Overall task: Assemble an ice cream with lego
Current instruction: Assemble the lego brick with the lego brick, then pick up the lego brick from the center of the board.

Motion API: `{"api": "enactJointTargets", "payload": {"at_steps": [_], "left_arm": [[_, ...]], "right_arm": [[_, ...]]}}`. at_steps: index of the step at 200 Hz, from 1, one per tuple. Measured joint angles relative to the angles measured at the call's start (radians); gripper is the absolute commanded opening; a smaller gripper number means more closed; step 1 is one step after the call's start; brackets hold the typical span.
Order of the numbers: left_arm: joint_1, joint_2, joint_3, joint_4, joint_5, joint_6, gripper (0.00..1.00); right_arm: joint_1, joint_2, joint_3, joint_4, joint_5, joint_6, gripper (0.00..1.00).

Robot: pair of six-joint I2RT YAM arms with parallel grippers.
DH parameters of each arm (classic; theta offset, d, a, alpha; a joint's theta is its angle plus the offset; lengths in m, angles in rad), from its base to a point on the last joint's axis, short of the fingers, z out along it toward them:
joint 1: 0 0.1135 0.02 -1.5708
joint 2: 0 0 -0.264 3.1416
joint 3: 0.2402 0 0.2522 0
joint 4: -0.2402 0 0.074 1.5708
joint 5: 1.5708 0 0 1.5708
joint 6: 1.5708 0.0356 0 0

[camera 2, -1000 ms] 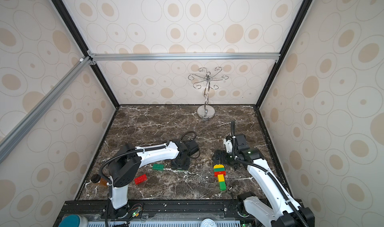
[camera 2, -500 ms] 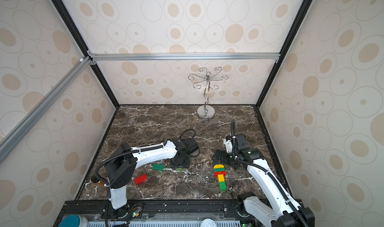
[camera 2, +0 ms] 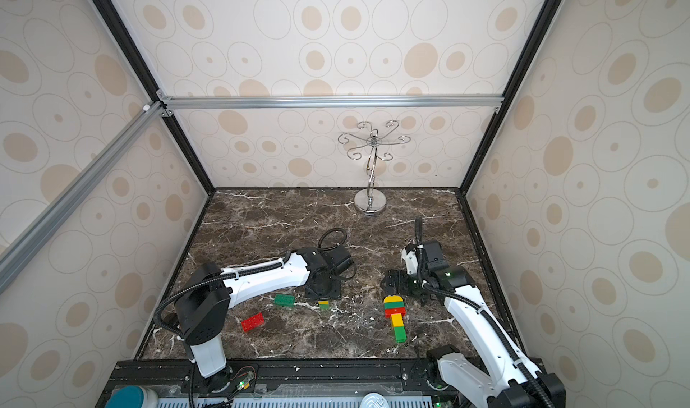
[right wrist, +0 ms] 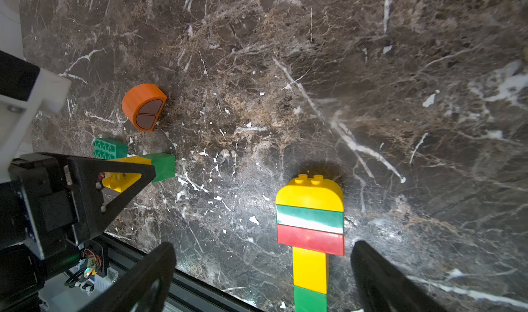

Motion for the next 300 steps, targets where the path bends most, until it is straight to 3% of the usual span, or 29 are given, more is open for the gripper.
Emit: {"api": "enactJointTargets", "payload": {"at_steps": [74, 158, 224, 261, 300], "left_arm": [[0.000, -0.077, -0.010, 0.000, -0.035, 0.003, 1.00], [0.021, -0.289, -0.072, -0.042, -0.134, 0.075, 1.00], [0.218, -0.428, -0.295, -0.011, -0.152, 0.271, 1.00], [0.284, -0.430, -0.423, 0.057, -0.108, 0.353, 1.00], [0.309, -0.380, -0.435, 0.121, -0.075, 0.401, 1.00]], "right_arm": [[0.000, -0.003, 0.000, 0.000, 0.000, 0.000, 0.98], [0.000, -0.002, 0.000, 0.000, 0.000, -0.004, 0.99], [0.000, -0.003, 0.000, 0.000, 0.000, -0.004, 0.98], [0.000, -0.003, 0.000, 0.000, 0.002, -0.005, 0.98], [0.000, -0.002, 0.000, 0.000, 0.003, -0.006, 0.98]]}}
